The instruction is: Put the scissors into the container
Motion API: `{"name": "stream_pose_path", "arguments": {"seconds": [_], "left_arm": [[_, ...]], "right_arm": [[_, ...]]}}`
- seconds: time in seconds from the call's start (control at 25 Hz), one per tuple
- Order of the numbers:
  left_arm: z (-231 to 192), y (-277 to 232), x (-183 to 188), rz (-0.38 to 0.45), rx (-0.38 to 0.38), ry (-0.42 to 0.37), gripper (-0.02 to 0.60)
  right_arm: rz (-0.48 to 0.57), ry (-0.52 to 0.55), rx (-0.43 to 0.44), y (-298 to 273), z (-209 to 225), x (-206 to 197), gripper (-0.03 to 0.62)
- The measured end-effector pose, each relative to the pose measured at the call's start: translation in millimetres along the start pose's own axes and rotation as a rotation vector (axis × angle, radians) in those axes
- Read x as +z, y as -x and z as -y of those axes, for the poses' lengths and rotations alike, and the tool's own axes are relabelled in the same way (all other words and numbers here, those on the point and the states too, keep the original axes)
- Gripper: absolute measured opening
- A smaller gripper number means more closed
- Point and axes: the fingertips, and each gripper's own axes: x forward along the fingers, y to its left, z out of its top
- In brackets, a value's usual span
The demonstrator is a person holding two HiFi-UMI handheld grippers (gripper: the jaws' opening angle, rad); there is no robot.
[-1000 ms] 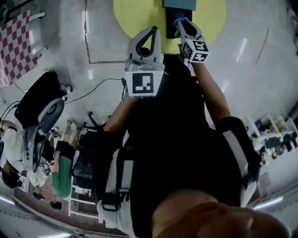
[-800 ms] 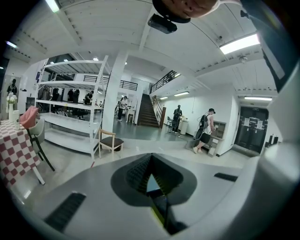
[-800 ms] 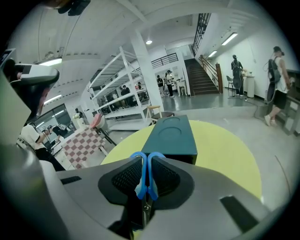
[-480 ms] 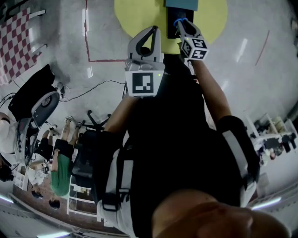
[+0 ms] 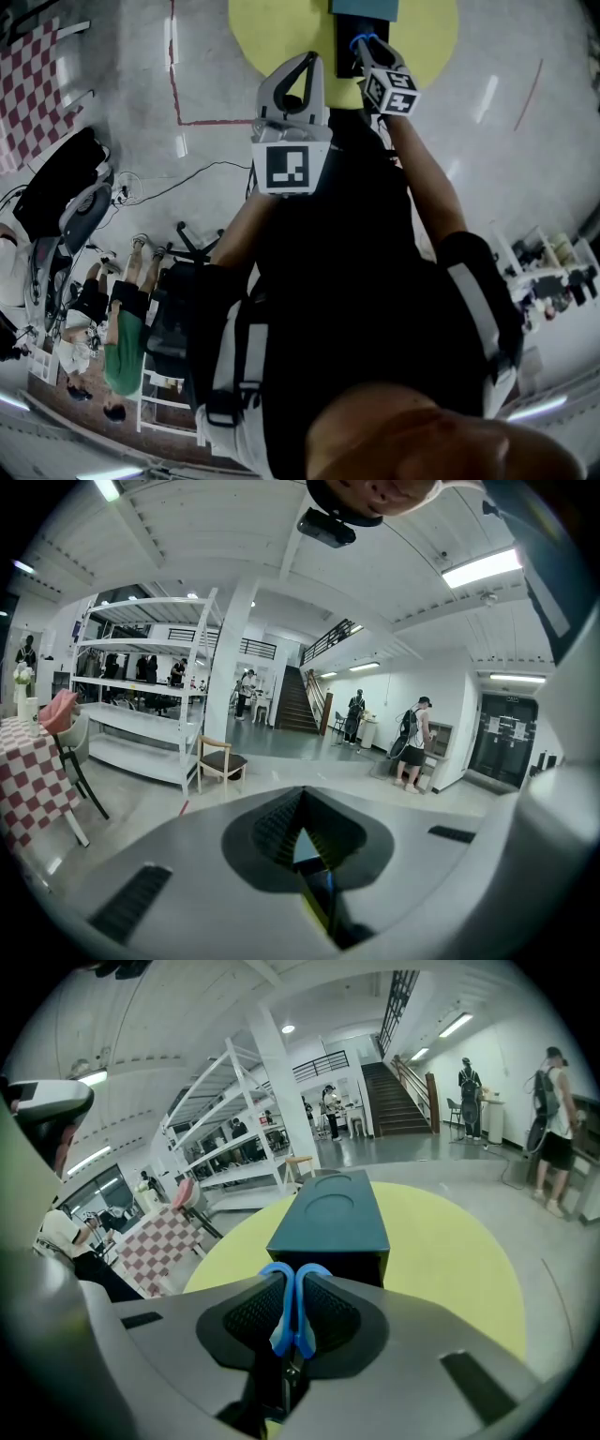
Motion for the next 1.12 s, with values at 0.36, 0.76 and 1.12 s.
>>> {"name": "stream_pose_path", "arguments": {"seconds": [0.36, 0.76, 1.12], "left_arm": [[-3, 0, -1, -0.002, 0.000, 0.011, -0.003], [-6, -1, 0, 0.006, -0.001, -0.020, -0.003], [-10, 4, -5, -0.015, 0.009, 0.000, -0.003]], "right_arm": [[-0.072, -0.005, -0.047, -10, 3, -1, 0.067], [-0.154, -0.015, -0.102, -32, 14, -5, 0.067], [-0.214, -0.003, -0.148, -50, 24, -12, 0.067]]}}
